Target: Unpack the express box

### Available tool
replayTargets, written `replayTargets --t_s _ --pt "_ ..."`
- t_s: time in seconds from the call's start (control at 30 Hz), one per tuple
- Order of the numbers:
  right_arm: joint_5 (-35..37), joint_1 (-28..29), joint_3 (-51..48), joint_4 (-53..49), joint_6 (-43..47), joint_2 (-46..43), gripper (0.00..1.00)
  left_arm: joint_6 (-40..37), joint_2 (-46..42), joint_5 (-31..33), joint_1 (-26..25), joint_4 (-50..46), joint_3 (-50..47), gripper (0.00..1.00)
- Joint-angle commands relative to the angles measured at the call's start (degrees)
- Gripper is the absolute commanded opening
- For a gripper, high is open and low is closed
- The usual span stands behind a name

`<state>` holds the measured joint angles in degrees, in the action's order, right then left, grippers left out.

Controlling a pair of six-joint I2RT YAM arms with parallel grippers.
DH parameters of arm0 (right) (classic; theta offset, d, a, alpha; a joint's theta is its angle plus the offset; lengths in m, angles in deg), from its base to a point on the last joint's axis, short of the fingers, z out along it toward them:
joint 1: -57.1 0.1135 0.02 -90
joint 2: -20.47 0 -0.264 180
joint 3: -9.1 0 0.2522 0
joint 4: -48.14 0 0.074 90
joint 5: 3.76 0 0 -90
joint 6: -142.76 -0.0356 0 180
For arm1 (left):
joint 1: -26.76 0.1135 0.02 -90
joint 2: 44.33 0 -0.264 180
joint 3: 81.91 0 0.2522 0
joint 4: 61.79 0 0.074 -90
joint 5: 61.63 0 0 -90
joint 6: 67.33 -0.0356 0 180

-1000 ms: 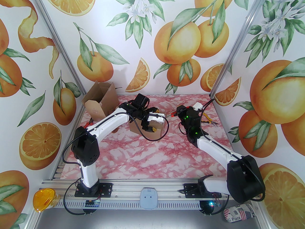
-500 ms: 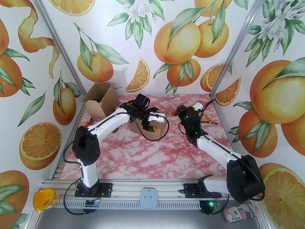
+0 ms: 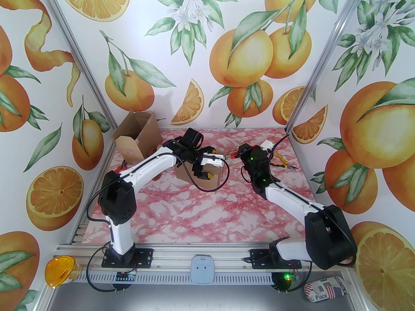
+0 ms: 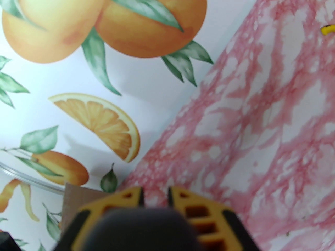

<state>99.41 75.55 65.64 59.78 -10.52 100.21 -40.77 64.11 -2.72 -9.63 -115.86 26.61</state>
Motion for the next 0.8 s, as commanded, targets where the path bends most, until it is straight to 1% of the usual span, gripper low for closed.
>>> replayTargets --t_s 0.0,0.07,0.17,0.23,0.77 --pt "2.05 0.44 -0.23 3.43 -0.69 -0.29 0.00 -0.54 0.09 -1.60 0.51 0.66 -1.37 0.93" --pt "2.47 0.44 -1.05 5.04 -1.60 -0.33 0.00 0.61 -0.14 -1.71 0.75 1.14 -1.68 0.93" --pt "2.65 0.44 -0.84 4.02 -1.51 -0.64 0.00 5.88 -0.76 -3.22 1.85 3.44 -1.32 0.93" --pt "2.99 0.44 -1.20 4.46 -1.57 -0.51 0.00 7.97 -1.03 -4.27 2.61 4.30 -0.87 0.93" --pt "2.57 0.44 -1.08 5.64 -2.72 1.99 0.00 6.57 -1.33 -4.01 2.45 3.34 -2.13 0.93"
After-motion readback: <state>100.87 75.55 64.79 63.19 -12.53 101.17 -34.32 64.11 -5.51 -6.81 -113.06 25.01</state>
